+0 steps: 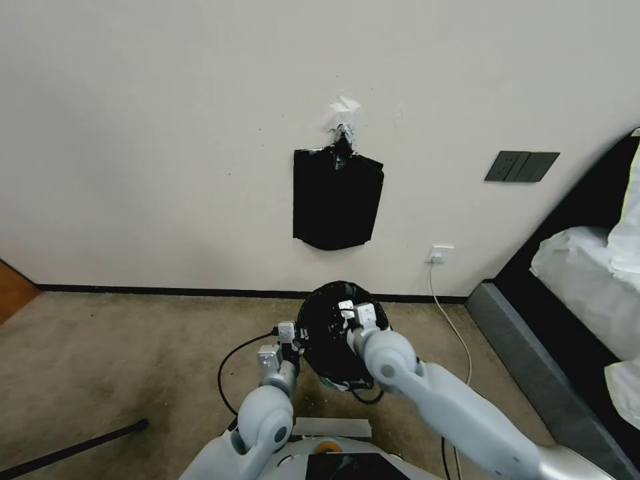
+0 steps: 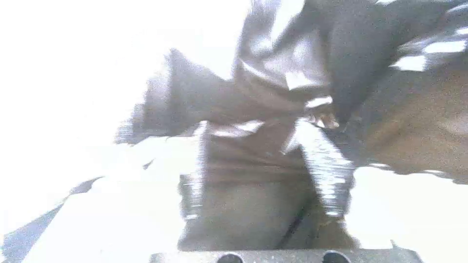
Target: Place a trash bag onto the trash bin.
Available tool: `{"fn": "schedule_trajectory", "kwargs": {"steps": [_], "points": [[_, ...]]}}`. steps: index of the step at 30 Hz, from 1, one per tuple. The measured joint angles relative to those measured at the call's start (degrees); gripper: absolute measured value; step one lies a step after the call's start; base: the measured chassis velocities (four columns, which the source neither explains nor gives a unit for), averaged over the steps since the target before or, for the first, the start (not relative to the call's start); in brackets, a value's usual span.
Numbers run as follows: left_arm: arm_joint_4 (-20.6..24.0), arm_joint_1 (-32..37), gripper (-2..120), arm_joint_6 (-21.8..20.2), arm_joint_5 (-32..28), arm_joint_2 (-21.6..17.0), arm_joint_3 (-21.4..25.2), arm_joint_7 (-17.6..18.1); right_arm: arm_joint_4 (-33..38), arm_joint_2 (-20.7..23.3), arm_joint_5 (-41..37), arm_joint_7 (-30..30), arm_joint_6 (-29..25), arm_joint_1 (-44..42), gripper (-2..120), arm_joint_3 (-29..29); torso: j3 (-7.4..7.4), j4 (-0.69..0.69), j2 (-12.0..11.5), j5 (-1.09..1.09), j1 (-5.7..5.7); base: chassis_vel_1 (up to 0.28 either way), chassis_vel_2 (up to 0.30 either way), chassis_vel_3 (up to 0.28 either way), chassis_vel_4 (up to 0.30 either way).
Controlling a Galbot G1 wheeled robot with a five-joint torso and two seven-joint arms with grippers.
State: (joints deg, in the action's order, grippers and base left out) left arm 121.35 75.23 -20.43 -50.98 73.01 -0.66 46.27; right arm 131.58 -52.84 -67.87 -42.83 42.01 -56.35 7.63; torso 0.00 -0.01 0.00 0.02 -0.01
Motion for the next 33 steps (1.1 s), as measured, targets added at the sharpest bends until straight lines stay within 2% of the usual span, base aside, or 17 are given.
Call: {"fn": "schedule_trajectory", "kwargs": {"steps": [3, 4, 7, 9, 10, 18, 33], "points": [[-2.8, -1.8, 1, -1.7, -2.7, 1.3, 0.0, 3.5, 2.1, 1.2, 0.6, 2.2, 0.0, -4.2, 76, -4.9, 0.00, 0.01, 0.0, -0.01, 0.00, 0.000, 0.000, 0.000, 0.000], [-2.8, -1.8, 1, -1.7, -2.7, 1.3, 0.0, 3.5, 2.1, 1.2, 0.6, 2.2, 0.0, -4.2, 76, -4.9, 0.00, 0.01, 0.0, -0.01, 0.00, 0.000, 0.000, 0.000, 0.000], [-5.0, -3.1, 1, -2.7, -3.6, 2.0, 0.0, 4.8, 2.6, 1.6, 2.8, 4.0, 0.0, -7.2, 91, -7.3, 0.00, 0.00, 0.0, -0.02, 0.00, 0.000, 0.000, 0.000, 0.000], [-5.3, -3.3, 1, -2.8, -3.8, 2.1, 0.0, 5.0, 2.7, 1.6, 3.2, 4.2, 0.0, -7.5, 92, -7.5, 0.00, 0.00, 0.0, -0.02, 0.00, 0.000, 0.000, 0.000, 0.000], [-6.0, -3.7, 1, -3.3, -3.9, 2.5, -0.3, 5.7, 2.7, 1.5, 4.0, 4.4, 0.0, -8.3, 98, -7.8, 0.00, 0.00, 0.0, -0.01, 0.00, 0.000, 0.000, 0.000, 0.000], [-6.6, -3.4, 1, -4.6, -3.9, 2.5, -0.5, 7.8, 2.8, 1.0, 4.9, 4.7, 0.0, -9.7, 100, -8.5, 0.00, 0.01, 0.0, -0.02, 0.00, 0.000, 0.000, 0.000, 0.000], [-7.0, -2.9, 1, -4.8, -4.1, 1.3, 0.3, 7.7, 2.8, 1.0, 5.1, 4.7, 0.0, -11.6, 100, -10.4, 0.00, 0.01, 0.0, -0.02, 0.01, 0.000, 0.000, 0.000, 0.000]]}}
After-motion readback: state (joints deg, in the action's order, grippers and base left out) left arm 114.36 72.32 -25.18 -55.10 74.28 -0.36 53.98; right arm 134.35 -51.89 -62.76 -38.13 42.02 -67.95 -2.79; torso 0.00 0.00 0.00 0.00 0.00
